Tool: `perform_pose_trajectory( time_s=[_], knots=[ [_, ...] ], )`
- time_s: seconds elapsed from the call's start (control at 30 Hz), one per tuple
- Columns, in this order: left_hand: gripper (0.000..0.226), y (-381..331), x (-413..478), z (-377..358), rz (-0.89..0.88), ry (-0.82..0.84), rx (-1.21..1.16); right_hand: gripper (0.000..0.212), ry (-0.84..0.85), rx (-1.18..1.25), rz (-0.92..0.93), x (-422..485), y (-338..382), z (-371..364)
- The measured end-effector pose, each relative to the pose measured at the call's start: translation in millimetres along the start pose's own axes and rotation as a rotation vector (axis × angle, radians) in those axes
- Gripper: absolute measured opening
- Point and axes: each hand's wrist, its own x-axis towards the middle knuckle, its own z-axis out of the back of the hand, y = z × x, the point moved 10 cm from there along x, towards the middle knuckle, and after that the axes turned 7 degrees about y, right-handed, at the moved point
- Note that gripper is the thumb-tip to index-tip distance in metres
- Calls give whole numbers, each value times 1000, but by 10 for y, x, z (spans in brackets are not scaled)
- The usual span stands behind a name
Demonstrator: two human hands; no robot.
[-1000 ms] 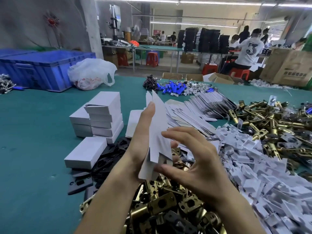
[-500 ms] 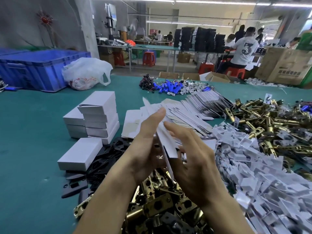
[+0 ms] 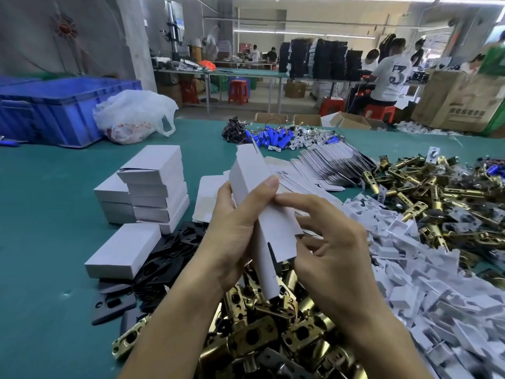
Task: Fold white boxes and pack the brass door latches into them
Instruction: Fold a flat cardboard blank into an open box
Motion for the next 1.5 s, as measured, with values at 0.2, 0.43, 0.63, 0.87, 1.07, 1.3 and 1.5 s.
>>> perform_pose_trajectory(
  time_s=[0.2, 0.43, 0.63, 0.87, 1.07, 1.3, 1.5],
  knots=[
    [82, -18, 29, 105, -39, -71, 48, 74, 370, 116, -151, -43, -82, -198],
    [81, -158, -15, 140, -132, -91, 133, 68, 335, 201, -159, -6, -91, -143],
    [68, -123, -64, -35, -93, 24, 200, 30, 123, 140, -143, 30, -90, 15],
    [70, -330, -146, 15, -291, -96, 499, 52, 100, 223, -181, 24, -164, 55],
    [108, -515, -318, -186, -502, -125, 831, 61, 13, 289, -1, 48, 36, 208],
    [84, -545, -339, -320, -600, 9, 795, 36, -35, 268, -42, 42, -87, 259],
    [64, -481, -281, -398, -533, 240, 694, 29, 35, 318, -109, 28, -96, 267]
  ],
)
